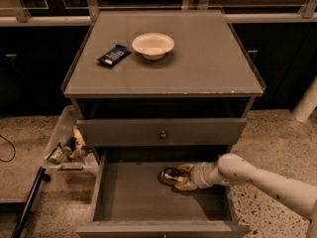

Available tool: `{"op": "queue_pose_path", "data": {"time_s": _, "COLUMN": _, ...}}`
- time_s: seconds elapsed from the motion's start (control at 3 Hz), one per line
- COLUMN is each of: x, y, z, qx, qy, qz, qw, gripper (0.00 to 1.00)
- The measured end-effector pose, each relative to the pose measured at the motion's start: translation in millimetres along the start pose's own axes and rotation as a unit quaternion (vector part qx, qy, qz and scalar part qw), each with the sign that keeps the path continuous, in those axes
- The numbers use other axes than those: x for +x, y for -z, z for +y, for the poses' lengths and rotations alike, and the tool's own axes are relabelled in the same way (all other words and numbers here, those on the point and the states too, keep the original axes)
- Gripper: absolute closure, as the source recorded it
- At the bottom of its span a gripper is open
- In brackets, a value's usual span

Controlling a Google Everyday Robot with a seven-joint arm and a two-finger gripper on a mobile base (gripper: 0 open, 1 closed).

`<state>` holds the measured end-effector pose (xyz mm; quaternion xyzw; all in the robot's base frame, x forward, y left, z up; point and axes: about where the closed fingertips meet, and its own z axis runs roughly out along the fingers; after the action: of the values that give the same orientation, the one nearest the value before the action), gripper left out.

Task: Place orange can into middle drawer

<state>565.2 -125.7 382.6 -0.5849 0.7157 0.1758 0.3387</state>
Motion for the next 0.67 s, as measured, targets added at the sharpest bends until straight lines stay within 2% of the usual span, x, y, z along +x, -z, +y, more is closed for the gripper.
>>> {"op": "queue_pose_path", "data": {"time_s": 0.67, "x": 0.0, "y": -0.1, "z": 0.0, "qx": 0.0, "qy": 0.0, "qz": 0.0, "qw": 1.0, "gripper": 0.57}}
